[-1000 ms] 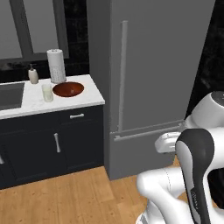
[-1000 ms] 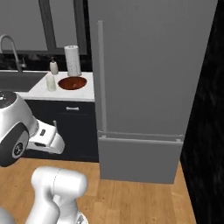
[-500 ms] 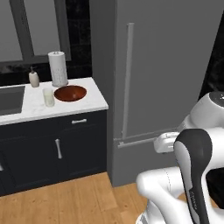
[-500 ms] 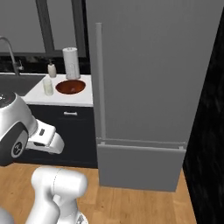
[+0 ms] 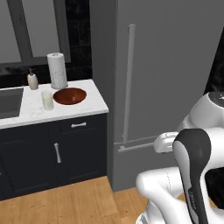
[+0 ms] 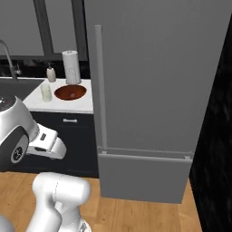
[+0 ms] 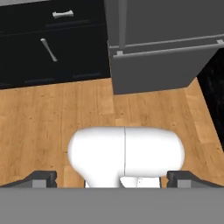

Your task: Grab a lemon wedge from the fridge and one ice cube from the ice bowl, and put them in the glass of lemonade.

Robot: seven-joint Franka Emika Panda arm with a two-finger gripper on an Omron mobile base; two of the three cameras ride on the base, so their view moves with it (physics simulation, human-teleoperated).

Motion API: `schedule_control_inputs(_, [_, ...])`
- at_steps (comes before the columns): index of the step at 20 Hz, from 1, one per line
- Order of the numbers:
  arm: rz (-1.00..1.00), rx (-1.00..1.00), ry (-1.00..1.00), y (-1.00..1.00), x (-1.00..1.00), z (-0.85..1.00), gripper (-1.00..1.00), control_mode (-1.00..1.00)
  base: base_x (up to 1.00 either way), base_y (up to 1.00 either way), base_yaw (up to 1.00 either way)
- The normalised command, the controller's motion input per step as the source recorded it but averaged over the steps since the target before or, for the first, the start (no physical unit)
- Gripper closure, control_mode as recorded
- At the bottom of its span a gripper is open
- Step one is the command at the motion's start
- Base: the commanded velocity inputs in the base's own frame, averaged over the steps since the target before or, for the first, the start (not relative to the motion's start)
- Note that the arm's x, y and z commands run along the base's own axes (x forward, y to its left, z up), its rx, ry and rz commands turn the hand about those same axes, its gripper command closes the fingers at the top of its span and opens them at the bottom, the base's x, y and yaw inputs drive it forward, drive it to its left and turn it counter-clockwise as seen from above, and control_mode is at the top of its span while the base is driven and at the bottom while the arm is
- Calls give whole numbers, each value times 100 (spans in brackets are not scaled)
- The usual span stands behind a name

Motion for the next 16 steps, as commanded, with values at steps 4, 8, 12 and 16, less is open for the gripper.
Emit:
schedule_control_inputs(4, [0, 0, 0, 0, 0, 0, -100, 100, 0, -35, 1])
schedule_control_inputs(8, [0, 0, 0, 0, 0, 0, -100, 100, 0, -22, 0])
schedule_control_inputs(12, [0, 0, 0, 0, 0, 0, -100, -100, 0, 0, 0])
schedule_control_inputs(16, [0, 0, -2, 0, 0, -2, -100, -100, 0, 0, 0])
